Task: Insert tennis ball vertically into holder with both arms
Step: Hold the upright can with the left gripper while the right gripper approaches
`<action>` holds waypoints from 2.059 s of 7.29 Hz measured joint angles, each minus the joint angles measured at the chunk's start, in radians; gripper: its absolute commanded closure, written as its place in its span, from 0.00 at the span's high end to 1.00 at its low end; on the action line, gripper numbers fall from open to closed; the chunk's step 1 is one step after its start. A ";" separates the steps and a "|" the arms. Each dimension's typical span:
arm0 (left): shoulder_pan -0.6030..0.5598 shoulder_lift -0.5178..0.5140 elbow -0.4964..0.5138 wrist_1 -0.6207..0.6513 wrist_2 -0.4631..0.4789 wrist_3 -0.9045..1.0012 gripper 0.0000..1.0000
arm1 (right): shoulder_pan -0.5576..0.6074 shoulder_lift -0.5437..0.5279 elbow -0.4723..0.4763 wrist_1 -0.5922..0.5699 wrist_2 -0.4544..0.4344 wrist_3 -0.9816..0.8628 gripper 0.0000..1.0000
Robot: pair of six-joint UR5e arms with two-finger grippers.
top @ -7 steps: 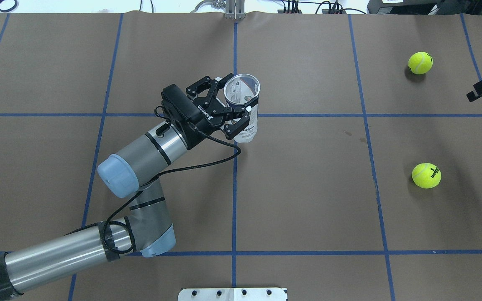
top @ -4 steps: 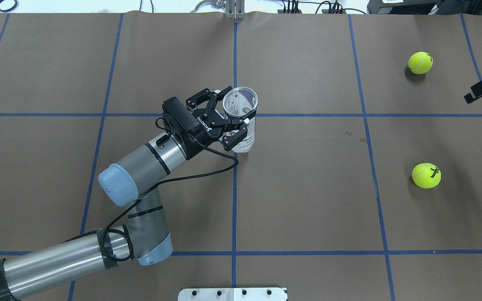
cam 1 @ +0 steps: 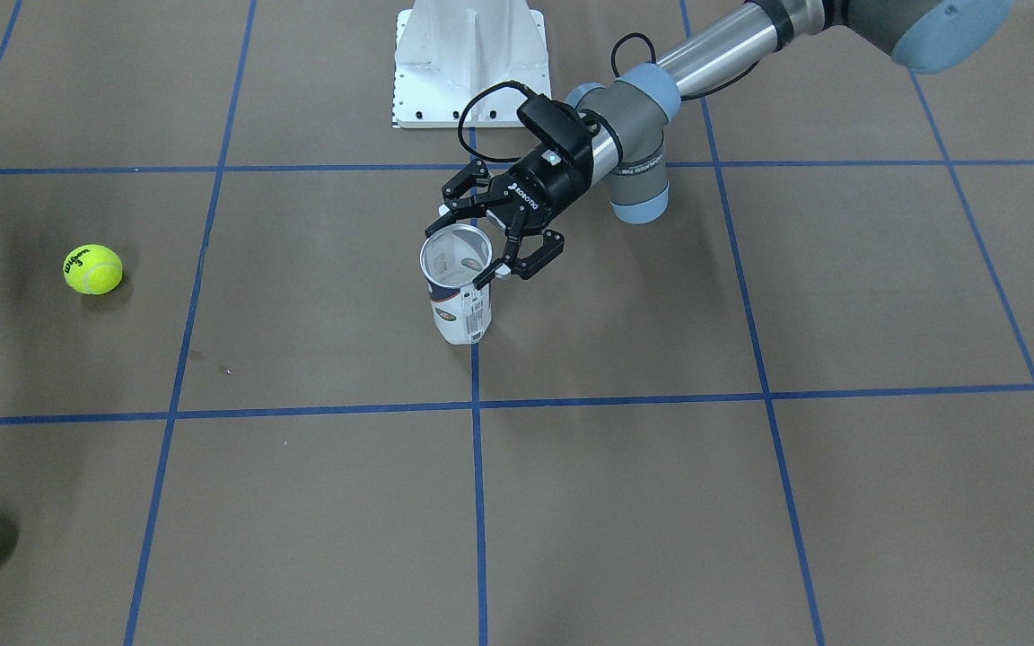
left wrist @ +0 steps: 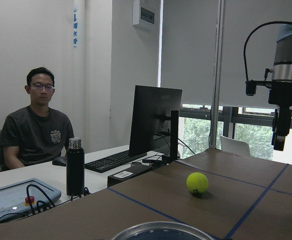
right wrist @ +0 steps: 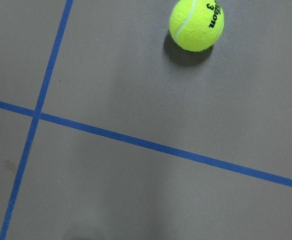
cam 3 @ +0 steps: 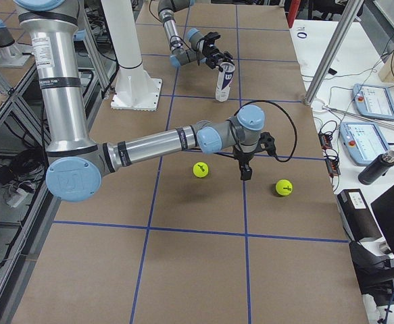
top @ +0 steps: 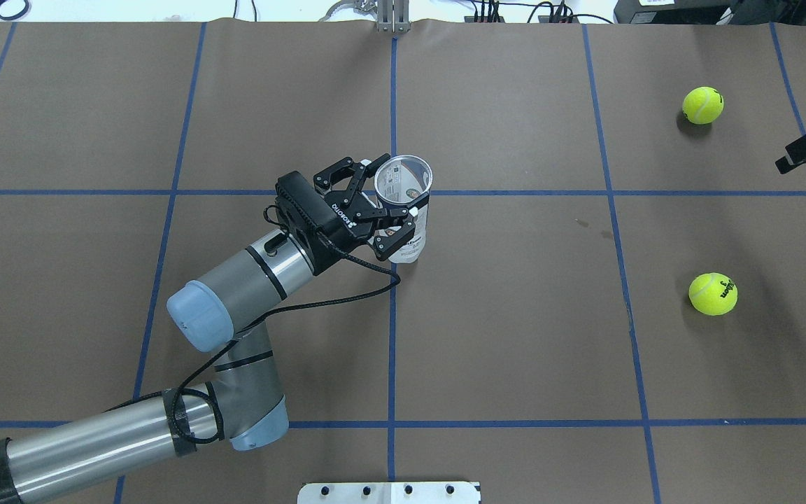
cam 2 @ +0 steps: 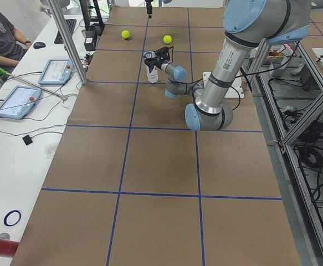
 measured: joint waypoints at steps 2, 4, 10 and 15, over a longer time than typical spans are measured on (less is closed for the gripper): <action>0.000 0.000 0.005 -0.001 0.000 -0.001 0.74 | 0.000 0.000 0.001 0.000 -0.001 0.000 0.99; 0.000 0.000 0.016 -0.004 0.000 -0.002 0.78 | -0.001 0.000 0.001 0.000 -0.001 0.000 0.99; 0.002 0.001 0.020 -0.012 -0.001 -0.004 0.89 | -0.010 -0.003 0.001 0.000 -0.001 0.000 0.99; 0.003 0.003 0.020 -0.012 -0.001 -0.004 0.89 | -0.026 -0.005 0.002 0.001 0.000 0.033 0.99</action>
